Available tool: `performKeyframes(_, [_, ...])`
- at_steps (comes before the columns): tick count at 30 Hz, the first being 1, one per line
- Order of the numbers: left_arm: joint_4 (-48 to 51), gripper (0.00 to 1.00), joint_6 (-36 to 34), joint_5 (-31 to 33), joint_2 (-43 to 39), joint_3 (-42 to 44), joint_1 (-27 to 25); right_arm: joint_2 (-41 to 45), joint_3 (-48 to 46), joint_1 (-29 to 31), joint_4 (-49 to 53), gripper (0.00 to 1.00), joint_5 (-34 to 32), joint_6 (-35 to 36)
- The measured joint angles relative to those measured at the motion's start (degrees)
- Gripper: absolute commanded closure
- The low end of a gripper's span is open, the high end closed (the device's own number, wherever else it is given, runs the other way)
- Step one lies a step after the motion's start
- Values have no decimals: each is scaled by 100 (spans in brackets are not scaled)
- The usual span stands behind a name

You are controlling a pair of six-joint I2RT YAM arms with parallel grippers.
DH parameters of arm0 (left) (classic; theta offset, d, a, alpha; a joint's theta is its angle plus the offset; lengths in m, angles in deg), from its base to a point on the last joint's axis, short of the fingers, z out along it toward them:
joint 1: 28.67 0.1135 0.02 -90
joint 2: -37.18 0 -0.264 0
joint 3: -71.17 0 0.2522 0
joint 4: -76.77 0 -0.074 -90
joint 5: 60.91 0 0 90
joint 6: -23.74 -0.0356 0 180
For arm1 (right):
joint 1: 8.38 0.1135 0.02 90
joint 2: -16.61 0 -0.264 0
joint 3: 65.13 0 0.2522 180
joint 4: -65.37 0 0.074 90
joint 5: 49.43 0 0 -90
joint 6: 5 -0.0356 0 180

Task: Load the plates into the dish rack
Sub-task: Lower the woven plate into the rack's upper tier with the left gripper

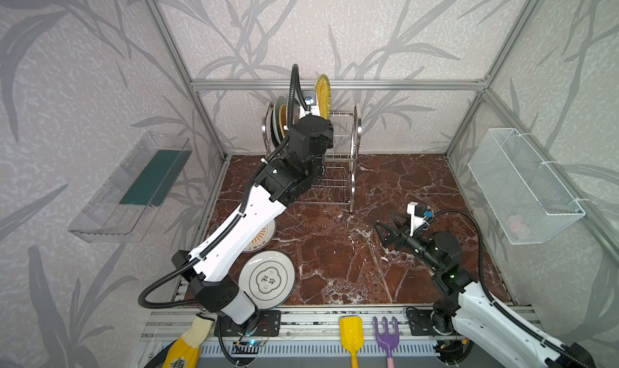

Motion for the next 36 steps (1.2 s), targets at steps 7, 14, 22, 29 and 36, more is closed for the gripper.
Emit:
performKeyframes(7, [638,100,-136,-330,702,-774,240,-79,-26,262,-208,1,-4,205])
performKeyframes(14, [1045,100,-188,-363,1318,-1401,426,-339,-44,326,-326,1,-7,299])
performKeyframes(22, [1362,100,-157,-323,1764,-1799,634,-531,-44,367,-389,1,-7,361])
performKeyframes(29, [1663,100,-61,-302,2124,-2286,708,-549,-44,387,-457,1,-9,378])
performKeyframes(36, [2004,100,94,-243,2566,-3005,708,-612,-44,413,-457,1,-9,378])
